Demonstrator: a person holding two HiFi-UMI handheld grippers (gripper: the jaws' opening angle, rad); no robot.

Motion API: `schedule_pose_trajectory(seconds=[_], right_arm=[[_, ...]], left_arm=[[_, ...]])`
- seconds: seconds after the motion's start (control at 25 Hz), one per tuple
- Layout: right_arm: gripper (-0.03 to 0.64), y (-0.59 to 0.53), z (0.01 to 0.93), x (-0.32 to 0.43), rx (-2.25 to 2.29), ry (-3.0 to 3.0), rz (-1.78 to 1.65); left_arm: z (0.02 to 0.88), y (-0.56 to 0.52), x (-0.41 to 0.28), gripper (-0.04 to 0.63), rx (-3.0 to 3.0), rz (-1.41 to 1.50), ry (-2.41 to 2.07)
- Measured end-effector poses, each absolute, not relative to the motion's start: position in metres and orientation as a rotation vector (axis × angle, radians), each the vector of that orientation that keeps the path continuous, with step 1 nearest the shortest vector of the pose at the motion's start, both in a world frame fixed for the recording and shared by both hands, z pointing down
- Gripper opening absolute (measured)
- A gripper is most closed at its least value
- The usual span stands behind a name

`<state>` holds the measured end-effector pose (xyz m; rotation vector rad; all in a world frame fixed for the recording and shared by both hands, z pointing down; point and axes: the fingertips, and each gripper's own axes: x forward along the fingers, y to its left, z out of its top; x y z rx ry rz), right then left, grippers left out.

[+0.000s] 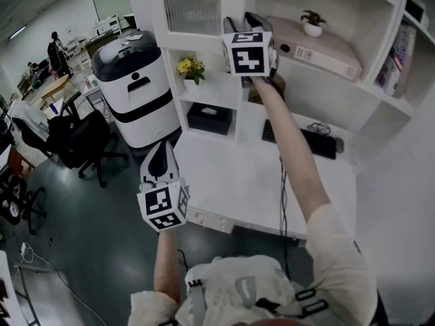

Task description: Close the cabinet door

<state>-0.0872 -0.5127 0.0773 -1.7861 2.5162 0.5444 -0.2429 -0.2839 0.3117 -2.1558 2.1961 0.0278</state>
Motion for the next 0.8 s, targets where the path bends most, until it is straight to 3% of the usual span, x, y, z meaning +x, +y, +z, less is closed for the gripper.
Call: schedule_pose_trajectory(seconds=[0.8], right_arm=[[0.17, -0.55, 0.076, -0.077, -1.853, 2.505, 0.527]], left_arm=[[0.316, -0.302, -0.244, 0.005, -2.141, 0.004, 2.219]])
